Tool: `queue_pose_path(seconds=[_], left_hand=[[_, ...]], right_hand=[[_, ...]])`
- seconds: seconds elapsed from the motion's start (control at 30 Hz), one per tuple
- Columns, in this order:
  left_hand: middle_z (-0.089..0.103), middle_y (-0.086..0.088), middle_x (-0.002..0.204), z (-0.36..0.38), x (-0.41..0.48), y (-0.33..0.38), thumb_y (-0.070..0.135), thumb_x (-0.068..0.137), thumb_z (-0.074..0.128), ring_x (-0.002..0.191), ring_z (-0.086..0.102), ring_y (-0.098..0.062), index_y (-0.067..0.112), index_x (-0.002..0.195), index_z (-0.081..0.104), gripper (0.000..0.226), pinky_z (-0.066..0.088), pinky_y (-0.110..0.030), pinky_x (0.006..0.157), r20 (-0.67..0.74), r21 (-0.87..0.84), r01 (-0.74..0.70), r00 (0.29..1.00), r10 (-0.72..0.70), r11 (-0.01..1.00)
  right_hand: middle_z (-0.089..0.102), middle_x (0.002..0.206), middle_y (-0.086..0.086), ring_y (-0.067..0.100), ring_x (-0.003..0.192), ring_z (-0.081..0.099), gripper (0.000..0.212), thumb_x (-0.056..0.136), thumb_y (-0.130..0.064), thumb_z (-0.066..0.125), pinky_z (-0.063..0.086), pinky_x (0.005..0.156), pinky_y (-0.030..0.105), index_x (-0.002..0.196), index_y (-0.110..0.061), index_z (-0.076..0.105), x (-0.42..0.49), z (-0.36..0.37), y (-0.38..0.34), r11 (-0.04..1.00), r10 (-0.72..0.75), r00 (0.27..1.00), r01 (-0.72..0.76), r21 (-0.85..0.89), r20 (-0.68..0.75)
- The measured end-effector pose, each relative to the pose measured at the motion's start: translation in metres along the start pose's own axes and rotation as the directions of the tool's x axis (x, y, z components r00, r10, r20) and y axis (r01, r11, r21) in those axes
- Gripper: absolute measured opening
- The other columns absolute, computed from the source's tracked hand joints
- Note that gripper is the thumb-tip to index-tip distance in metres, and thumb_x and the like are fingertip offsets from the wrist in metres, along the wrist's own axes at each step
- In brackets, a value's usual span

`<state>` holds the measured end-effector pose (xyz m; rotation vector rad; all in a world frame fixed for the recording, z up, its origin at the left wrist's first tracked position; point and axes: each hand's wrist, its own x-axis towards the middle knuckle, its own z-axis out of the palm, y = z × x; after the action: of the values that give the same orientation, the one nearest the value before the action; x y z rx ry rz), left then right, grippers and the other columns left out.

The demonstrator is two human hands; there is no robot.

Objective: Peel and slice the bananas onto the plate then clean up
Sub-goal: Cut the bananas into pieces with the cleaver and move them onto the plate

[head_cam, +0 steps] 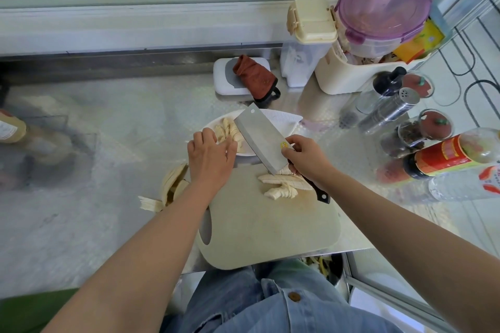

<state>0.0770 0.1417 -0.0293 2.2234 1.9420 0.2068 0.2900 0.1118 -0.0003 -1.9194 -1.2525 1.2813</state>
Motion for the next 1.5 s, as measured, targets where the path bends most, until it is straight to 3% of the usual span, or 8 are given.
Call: queue_pose_path(seconds=[0.1, 0.3, 0.53, 0.73, 0.83, 1.0, 1.23, 1.5], left_hand=[[0.044, -0.004, 0.096, -0.003, -0.008, -0.004, 0.039, 0.097, 0.031, 0.092, 0.037, -0.024, 0.02, 0.09, 0.069, 0.043, 0.034, -0.038, 0.082, -0.056, 0.054, -0.012, 0.998, 0.015, 0.998], [0.048, -0.005, 0.1, -0.01, -0.015, -0.003, 0.038, 0.097, 0.04, 0.097, 0.04, -0.024, 0.023, 0.099, 0.072, 0.036, 0.036, -0.038, 0.084, -0.043, 0.195, -0.055, 0.997, 0.064, 0.979], [0.049, -0.005, 0.095, -0.011, -0.024, -0.001, 0.039, 0.093, 0.046, 0.094, 0.04, -0.024, 0.02, 0.101, 0.072, 0.033, 0.037, -0.037, 0.08, -0.091, 0.198, -0.021, 0.995, 0.039, 0.98], [0.054, -0.007, 0.097, -0.011, -0.035, 0.01, 0.038, 0.092, 0.051, 0.09, 0.046, -0.024, 0.016, 0.101, 0.068, 0.029, 0.039, -0.035, 0.073, -0.076, 0.069, 0.003, 0.997, 0.002, 0.998], [0.056, -0.005, 0.104, 0.0, -0.054, 0.027, 0.035, 0.092, 0.054, 0.09, 0.055, -0.023, 0.017, 0.107, 0.064, 0.025, 0.041, -0.032, 0.069, 0.05, -0.152, 0.041, 0.998, -0.034, 0.988], [0.055, 0.0, 0.107, 0.025, -0.088, 0.057, 0.034, 0.09, 0.06, 0.094, 0.056, -0.02, 0.019, 0.11, 0.061, 0.025, 0.045, -0.031, 0.07, 0.165, -0.249, 0.001, 0.985, 0.041, 0.968], [0.053, -0.005, 0.114, 0.046, -0.1, 0.092, 0.026, 0.084, 0.068, 0.108, 0.046, -0.024, 0.015, 0.116, 0.06, 0.035, 0.046, -0.036, 0.081, 0.142, -0.277, -0.035, 0.987, 0.077, 0.96], [0.055, -0.008, 0.108, 0.057, -0.093, 0.11, 0.03, 0.079, 0.072, 0.1, 0.047, -0.027, 0.016, 0.108, 0.058, 0.035, 0.042, -0.036, 0.08, 0.082, -0.18, -0.013, 0.996, 0.028, 0.983]], right_hand=[[0.05, 0.06, 0.002, 0.016, 0.045, 0.047, 0.016, 0.094, -0.018, 0.052, 0.037, 0.044, 0.024, 0.104, -0.008, 0.06, -0.001, -0.002, 0.004, 1.0, 0.003, 1.0, -0.003, 0.008, -0.007], [0.054, 0.064, 0.004, 0.015, 0.046, 0.049, 0.014, 0.093, -0.016, 0.052, 0.041, 0.047, 0.026, 0.103, -0.01, 0.061, -0.006, -0.009, 0.009, 1.0, 0.0, 1.0, 0.0, -0.024, 0.0], [0.053, 0.063, 0.004, 0.015, 0.046, 0.049, 0.014, 0.093, -0.016, 0.052, 0.041, 0.047, 0.027, 0.102, -0.011, 0.061, -0.011, -0.014, 0.015, 1.0, 0.004, 1.0, -0.004, -0.004, 0.0], [0.055, 0.063, 0.003, 0.017, 0.046, 0.049, 0.01, 0.093, -0.018, 0.052, 0.041, 0.049, 0.03, 0.098, -0.013, 0.06, -0.021, -0.027, 0.026, 0.998, -0.058, 0.998, 0.058, 0.0, -0.034], [0.054, 0.063, -0.001, 0.017, 0.045, 0.049, 0.009, 0.093, -0.021, 0.053, 0.041, 0.049, 0.029, 0.09, -0.015, 0.058, -0.035, -0.042, 0.044, 0.994, -0.103, 0.993, 0.101, -0.043, -0.051], [0.055, 0.061, 0.001, 0.017, 0.049, 0.048, 0.012, 0.091, -0.017, 0.055, 0.04, 0.051, 0.029, 0.08, -0.016, 0.058, -0.064, -0.074, 0.09, 0.986, -0.141, 0.985, 0.13, -0.107, -0.103], [0.05, 0.057, -0.006, 0.01, 0.049, 0.046, 0.018, 0.091, -0.02, 0.057, 0.041, 0.055, 0.03, 0.073, -0.017, 0.057, -0.1, -0.108, 0.142, 0.959, -0.156, 0.986, 0.134, -0.25, -0.067], [0.053, 0.058, -0.008, 0.015, 0.054, 0.051, 0.013, 0.09, -0.022, 0.059, 0.047, 0.055, 0.036, 0.077, -0.022, 0.057, -0.107, -0.121, 0.157, 0.858, -0.264, 0.965, 0.232, -0.459, -0.005]])
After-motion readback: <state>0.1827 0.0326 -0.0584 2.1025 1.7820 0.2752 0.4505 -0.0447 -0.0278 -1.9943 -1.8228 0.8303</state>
